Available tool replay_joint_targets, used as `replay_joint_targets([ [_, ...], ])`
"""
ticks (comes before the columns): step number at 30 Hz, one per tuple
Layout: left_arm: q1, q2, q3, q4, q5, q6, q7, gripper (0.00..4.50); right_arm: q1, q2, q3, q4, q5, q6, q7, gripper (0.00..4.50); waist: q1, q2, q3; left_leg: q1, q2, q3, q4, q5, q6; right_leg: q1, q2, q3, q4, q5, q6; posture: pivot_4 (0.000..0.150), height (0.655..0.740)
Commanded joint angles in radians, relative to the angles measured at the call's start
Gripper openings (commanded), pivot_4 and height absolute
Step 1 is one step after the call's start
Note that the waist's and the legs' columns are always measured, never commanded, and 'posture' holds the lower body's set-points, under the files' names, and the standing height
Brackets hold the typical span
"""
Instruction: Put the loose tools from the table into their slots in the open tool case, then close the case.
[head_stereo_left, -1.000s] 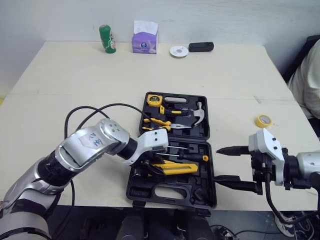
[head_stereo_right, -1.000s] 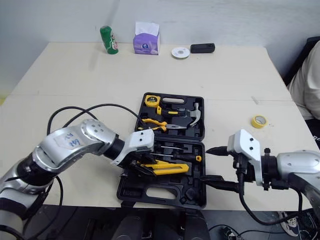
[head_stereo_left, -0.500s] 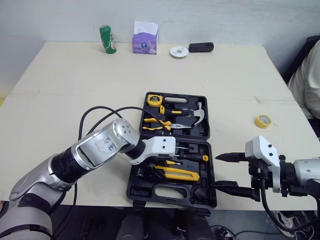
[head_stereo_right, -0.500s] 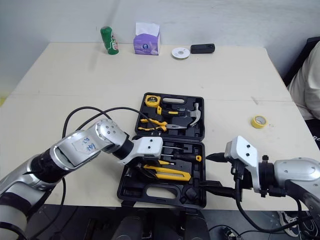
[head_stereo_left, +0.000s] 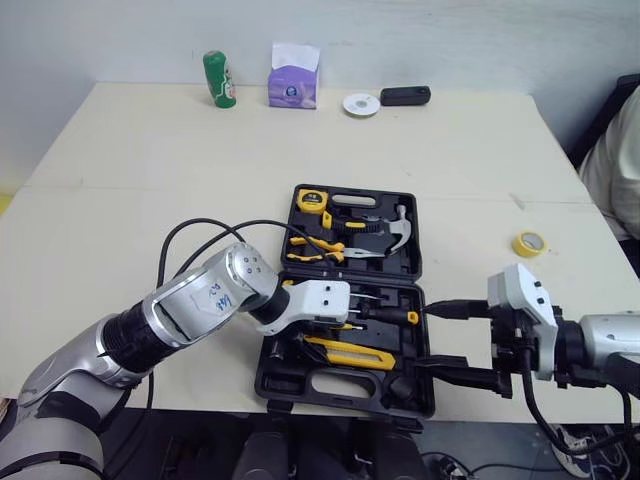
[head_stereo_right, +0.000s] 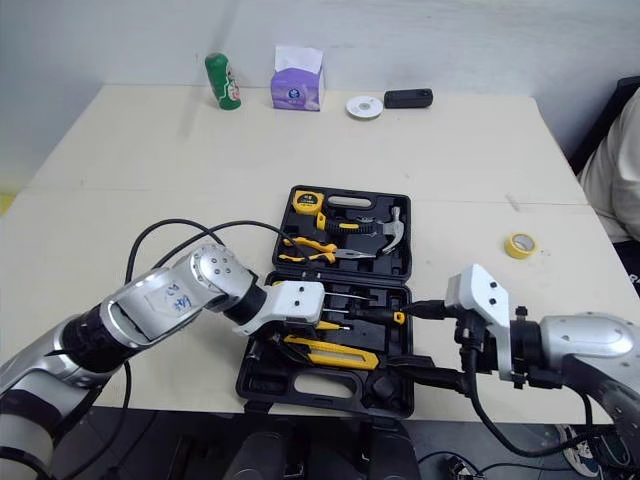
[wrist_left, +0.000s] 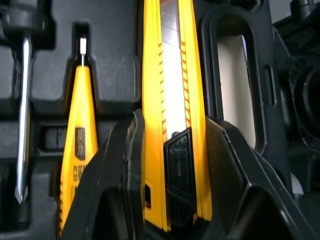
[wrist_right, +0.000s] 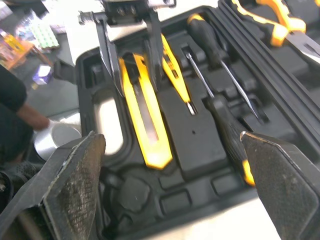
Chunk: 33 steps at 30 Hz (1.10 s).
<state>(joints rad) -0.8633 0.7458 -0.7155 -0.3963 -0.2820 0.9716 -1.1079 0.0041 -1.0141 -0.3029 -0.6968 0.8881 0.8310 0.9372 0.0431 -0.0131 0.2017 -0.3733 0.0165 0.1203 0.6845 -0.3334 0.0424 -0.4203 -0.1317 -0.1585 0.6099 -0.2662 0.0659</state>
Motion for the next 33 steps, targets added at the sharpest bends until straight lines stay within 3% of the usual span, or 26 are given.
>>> replay_joint_targets([
  [1,-0.006,-0.002,-0.036,-0.003,0.028,0.019,-0.014,1.3,-0.062,-0.025,-0.013,0.013,0.036,0.01,0.002,4.5,0.0,0.0,0.0,0.001,0.0,0.0,0.0,0.0,0.0,0.001,0.0,0.0,0.0,0.0,0.0,0.15,0.7278],
  [12,0.016,-0.019,-0.026,-0.001,0.052,0.024,0.006,1.3,-0.062,-0.043,-0.009,0.031,0.022,0.0,0.016,4.5,0.006,0.0,0.0,0.004,0.0,-0.003,0.0,0.0,0.0,0.006,0.0,-0.002,-0.003,0.0,0.0,0.15,0.7278],
  [19,-0.005,-0.045,0.122,-0.017,-0.066,0.135,-0.016,4.46,-0.023,-0.056,-0.064,0.035,0.049,-0.002,0.062,4.5,0.007,0.0,0.0,0.003,0.0,-0.004,0.0,-0.001,0.001,0.006,0.0,-0.003,-0.001,0.0,0.001,0.15,0.7278],
  [23,0.046,-0.055,0.257,-0.02,-0.164,0.205,-0.006,4.46,0.004,-0.058,-0.034,0.031,0.0,-0.027,0.081,4.5,0.006,0.0,0.0,0.003,0.0,-0.004,0.0,0.0,0.002,0.007,0.0,-0.003,-0.002,0.001,0.002,0.15,0.7278],
  [25,0.114,-0.057,0.31,-0.011,-0.164,0.08,-0.005,4.46,-0.007,-0.065,-0.023,0.036,-0.024,-0.043,0.085,4.5,-0.002,0.001,0.0,0.003,0.0,-0.004,0.0,0.0,0.002,0.007,0.0,-0.002,-0.001,0.001,0.002,0.15,0.7278],
  [28,0.256,-0.163,0.449,0.041,-0.181,-0.202,0.014,4.46,0.023,-0.033,-0.055,0.016,0.016,-0.025,0.069,4.5,-0.004,0.001,0.0,0.003,0.0,-0.004,0.0,0.0,0.001,0.007,0.0,-0.003,-0.001,0.001,0.002,0.15,0.7278],
  [33,0.365,-0.241,0.493,0.156,-0.155,-0.5,-0.034,2.83,-0.002,-0.028,-0.022,0.026,0.0,-0.057,0.074,4.5,0.002,0.002,-0.001,0.003,0.0,-0.004,0.0,0.0,0.001,0.007,-0.001,-0.003,-0.005,0.001,0.002,0.15,0.7278],
])
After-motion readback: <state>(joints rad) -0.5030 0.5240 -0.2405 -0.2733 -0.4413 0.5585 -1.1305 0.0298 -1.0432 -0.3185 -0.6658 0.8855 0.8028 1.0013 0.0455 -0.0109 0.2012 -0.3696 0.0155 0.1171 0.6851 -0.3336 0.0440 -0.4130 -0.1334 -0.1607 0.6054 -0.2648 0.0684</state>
